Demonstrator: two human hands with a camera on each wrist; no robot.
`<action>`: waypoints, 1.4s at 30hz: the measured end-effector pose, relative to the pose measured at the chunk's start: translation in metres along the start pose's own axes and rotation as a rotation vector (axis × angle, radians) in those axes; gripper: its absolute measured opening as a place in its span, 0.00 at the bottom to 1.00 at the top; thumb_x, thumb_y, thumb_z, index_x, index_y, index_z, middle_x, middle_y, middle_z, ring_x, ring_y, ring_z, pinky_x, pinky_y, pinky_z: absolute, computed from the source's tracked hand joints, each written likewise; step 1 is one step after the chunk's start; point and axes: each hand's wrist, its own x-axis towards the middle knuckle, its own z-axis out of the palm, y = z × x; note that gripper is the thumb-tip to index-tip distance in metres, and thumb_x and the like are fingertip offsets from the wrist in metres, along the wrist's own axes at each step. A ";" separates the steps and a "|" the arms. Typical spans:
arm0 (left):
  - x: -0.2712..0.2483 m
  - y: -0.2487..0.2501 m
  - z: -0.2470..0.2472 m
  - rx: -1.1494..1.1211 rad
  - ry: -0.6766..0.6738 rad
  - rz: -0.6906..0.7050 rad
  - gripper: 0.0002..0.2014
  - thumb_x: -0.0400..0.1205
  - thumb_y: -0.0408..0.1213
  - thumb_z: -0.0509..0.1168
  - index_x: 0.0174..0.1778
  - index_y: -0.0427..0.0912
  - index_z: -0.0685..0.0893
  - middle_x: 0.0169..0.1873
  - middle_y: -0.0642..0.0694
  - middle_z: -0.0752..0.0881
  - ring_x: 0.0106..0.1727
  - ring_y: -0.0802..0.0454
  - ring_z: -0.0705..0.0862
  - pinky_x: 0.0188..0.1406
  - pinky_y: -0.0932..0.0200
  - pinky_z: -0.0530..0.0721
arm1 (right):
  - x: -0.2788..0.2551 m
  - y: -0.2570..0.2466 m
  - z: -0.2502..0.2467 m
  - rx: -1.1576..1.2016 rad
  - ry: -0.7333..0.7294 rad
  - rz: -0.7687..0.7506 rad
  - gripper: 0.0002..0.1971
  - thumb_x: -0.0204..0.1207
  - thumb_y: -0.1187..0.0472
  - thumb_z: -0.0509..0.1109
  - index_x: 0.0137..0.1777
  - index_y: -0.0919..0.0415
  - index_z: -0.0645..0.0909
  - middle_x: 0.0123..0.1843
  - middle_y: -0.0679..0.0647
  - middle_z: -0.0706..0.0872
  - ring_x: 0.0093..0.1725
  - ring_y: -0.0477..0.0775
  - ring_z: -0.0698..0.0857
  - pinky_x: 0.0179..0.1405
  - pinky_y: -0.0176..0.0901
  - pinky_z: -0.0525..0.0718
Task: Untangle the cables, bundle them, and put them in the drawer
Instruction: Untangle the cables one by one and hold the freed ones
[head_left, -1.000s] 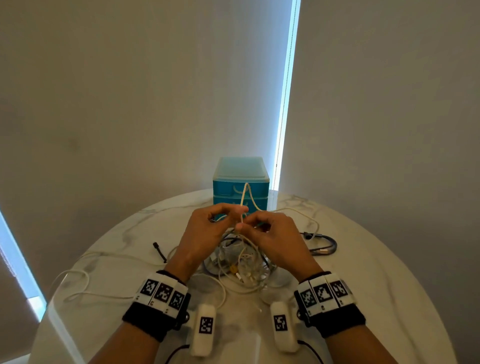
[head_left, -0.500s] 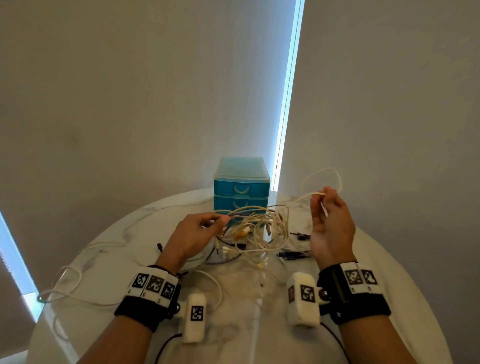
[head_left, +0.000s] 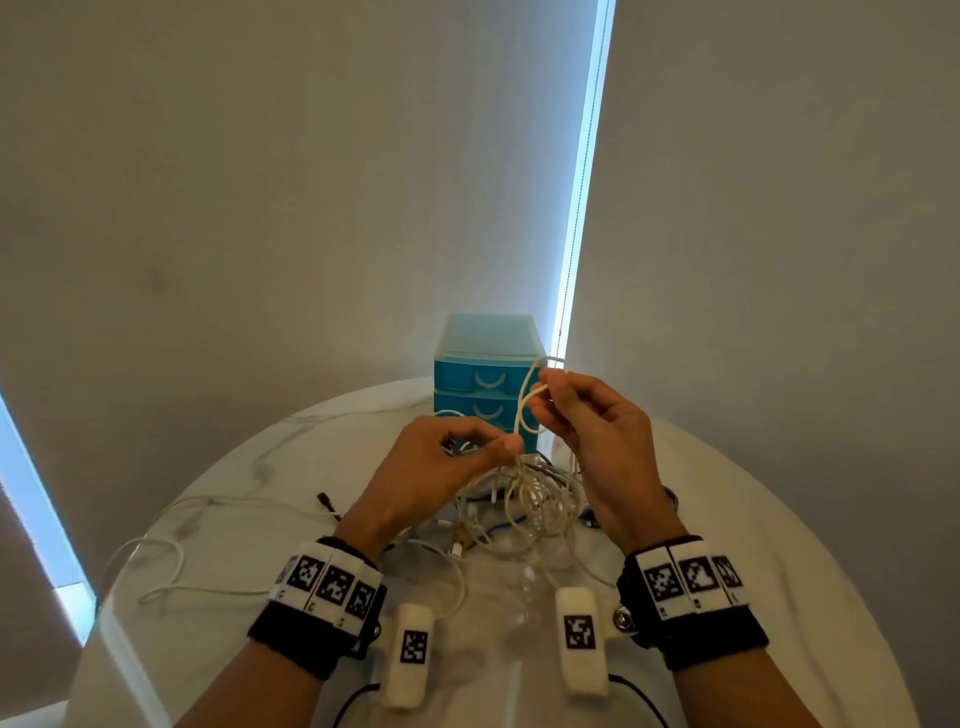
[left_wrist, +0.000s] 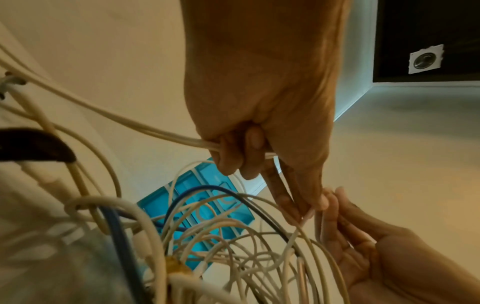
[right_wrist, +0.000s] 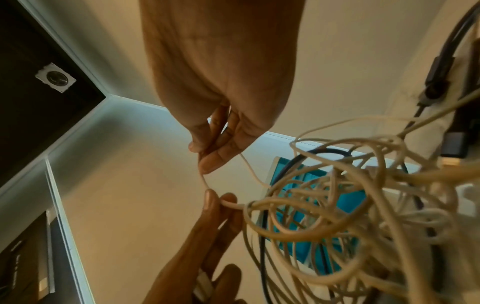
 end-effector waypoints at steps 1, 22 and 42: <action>0.000 0.000 -0.002 0.001 0.028 0.012 0.09 0.84 0.54 0.76 0.51 0.55 0.97 0.47 0.58 0.96 0.54 0.58 0.93 0.59 0.54 0.91 | 0.000 0.002 0.000 0.006 -0.003 0.011 0.11 0.87 0.58 0.75 0.62 0.63 0.92 0.57 0.60 0.96 0.58 0.60 0.95 0.65 0.51 0.92; 0.004 0.006 -0.005 -0.197 0.382 0.052 0.11 0.89 0.48 0.71 0.57 0.47 0.94 0.49 0.55 0.95 0.57 0.61 0.92 0.56 0.73 0.85 | -0.012 0.026 0.012 -0.871 -0.306 -0.159 0.09 0.84 0.49 0.78 0.62 0.46 0.91 0.50 0.41 0.90 0.49 0.42 0.87 0.47 0.29 0.85; 0.006 -0.030 -0.018 0.239 0.117 -0.114 0.04 0.85 0.49 0.76 0.53 0.64 0.95 0.43 0.64 0.92 0.51 0.68 0.87 0.44 0.70 0.75 | 0.006 0.010 -0.007 0.041 0.334 -0.185 0.10 0.93 0.65 0.66 0.64 0.59 0.88 0.52 0.54 0.94 0.53 0.53 0.94 0.43 0.38 0.87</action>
